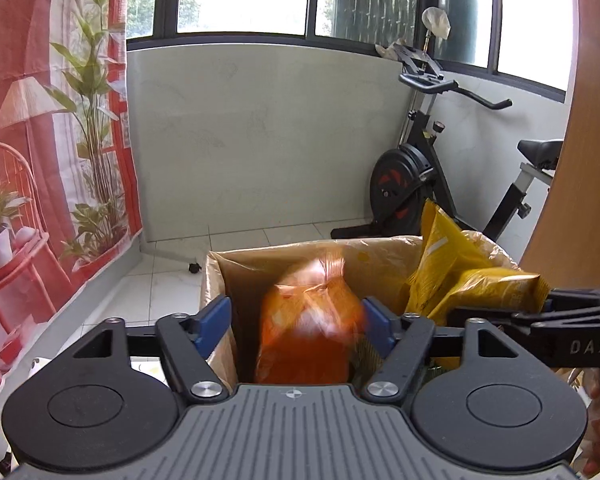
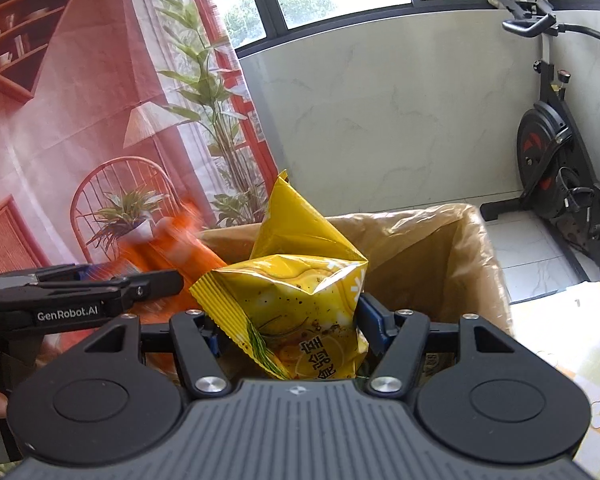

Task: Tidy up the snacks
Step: 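Carry both packets over the box and release them inside, then lift both open tools out of the box and back toward the table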

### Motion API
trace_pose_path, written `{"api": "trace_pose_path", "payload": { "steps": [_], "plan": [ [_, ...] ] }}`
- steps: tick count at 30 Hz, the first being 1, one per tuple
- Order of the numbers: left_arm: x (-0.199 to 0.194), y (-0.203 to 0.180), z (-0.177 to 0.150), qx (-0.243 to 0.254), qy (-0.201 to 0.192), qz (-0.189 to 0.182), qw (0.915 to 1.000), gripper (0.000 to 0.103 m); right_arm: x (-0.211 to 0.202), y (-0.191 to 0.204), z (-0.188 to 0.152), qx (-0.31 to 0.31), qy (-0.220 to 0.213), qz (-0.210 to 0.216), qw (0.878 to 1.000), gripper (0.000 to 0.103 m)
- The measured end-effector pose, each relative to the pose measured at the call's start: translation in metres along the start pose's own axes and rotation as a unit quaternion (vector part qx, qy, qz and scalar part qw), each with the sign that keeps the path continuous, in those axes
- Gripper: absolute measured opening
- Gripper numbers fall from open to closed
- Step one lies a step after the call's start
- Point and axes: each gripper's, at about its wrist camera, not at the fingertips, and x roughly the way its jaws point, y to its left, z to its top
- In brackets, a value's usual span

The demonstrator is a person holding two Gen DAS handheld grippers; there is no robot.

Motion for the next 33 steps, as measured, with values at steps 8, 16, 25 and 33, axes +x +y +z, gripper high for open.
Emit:
{"api": "trace_pose_path", "payload": {
  "steps": [8, 16, 25, 33],
  "plan": [
    [-0.011, 0.002, -0.002, -0.012, -0.011, 0.007, 0.9999, 0.075, 0.017, 0.004, -0.001, 0.051, 0.028, 0.026, 0.998, 0.066],
    [-0.024, 0.002, -0.002, -0.014, -0.01, 0.014, 0.9998, 0.075, 0.019, 0.007, -0.001, 0.06, 0.049, -0.01, 0.997, 0.076],
    [-0.055, -0.003, -0.004, -0.014, -0.016, 0.017, 0.9996, 0.075, -0.021, 0.016, -0.003, 0.021, 0.023, -0.036, 0.999, 0.076],
    [-0.085, 0.007, -0.018, -0.026, -0.013, 0.028, 0.9992, 0.075, -0.053, 0.021, -0.016, -0.005, 0.015, -0.051, 0.999, 0.076]
  ]
}}
